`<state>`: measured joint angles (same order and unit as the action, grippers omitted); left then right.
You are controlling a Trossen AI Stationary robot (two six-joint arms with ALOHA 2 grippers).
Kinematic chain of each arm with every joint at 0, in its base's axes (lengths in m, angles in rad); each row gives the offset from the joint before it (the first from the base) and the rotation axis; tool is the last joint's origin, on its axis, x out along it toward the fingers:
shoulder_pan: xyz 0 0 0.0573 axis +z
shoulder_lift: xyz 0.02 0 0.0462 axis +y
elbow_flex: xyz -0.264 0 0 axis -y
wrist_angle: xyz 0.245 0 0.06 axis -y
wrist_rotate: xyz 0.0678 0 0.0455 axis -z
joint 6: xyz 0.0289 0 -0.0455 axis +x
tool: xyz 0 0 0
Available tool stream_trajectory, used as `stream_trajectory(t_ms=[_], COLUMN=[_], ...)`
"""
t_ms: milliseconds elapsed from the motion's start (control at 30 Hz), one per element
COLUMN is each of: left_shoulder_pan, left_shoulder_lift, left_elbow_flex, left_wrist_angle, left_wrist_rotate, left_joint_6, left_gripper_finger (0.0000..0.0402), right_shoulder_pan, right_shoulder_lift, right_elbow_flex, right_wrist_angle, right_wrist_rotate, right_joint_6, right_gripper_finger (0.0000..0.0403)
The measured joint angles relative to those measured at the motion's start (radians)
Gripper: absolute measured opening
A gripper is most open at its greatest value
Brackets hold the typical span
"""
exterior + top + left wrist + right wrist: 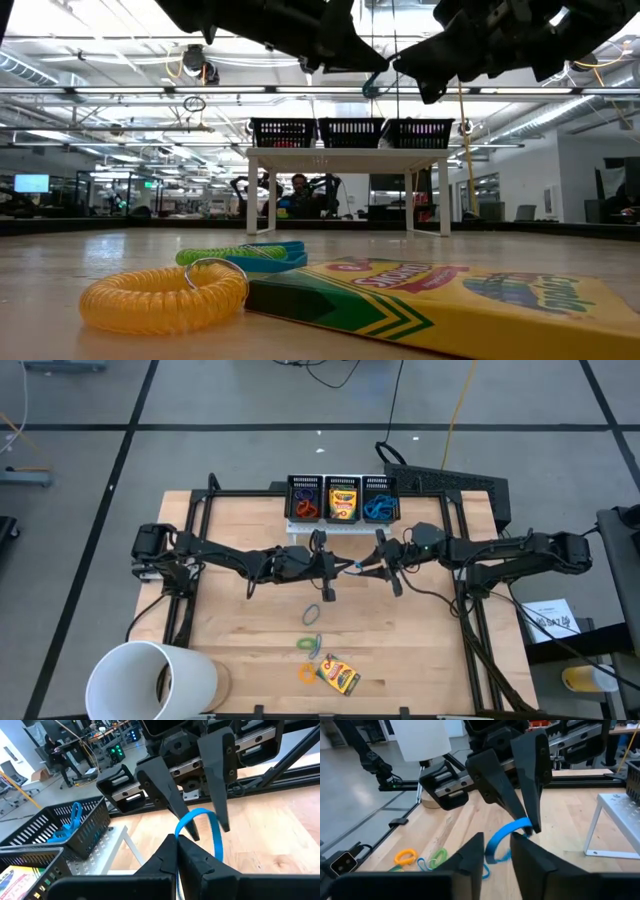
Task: Pick & Place Office Desk Supplies
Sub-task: Put the blue rubber band into the right black bin on the shelf
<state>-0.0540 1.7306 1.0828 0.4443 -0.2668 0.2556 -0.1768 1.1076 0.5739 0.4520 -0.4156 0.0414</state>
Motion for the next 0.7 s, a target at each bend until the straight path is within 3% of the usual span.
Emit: stream_trajectory(t_ms=[267, 533, 700], left_shoulder_pan=[0.000, 0.000, -0.019], left_shoulder_lift=[0.000, 0.000, 0.000], left_elbow_flex=[0.000, 0.000, 0.000], left_wrist_angle=[0.001, 0.006, 0.004], left_wrist_rotate=[0.000, 0.005, 0.037], left_joint_6=[-0.068, -0.188, -0.261], left_gripper_finger=[0.0030, 0.0035, 0.0076], right_shoulder_pan=[0.000, 0.000, -0.003], right_shoulder_lift=[0.000, 0.000, 0.000], right_elbow_flex=[0.000, 0.000, 0.000], right_wrist_angle=[-0.005, -0.009, -0.034], right_wrist_rotate=[0.000, 0.026, 0.081], right_joint_6=[-0.004, 0.003, 0.000], right_gripper_finger=[0.0005, 0.0003, 0.0002])
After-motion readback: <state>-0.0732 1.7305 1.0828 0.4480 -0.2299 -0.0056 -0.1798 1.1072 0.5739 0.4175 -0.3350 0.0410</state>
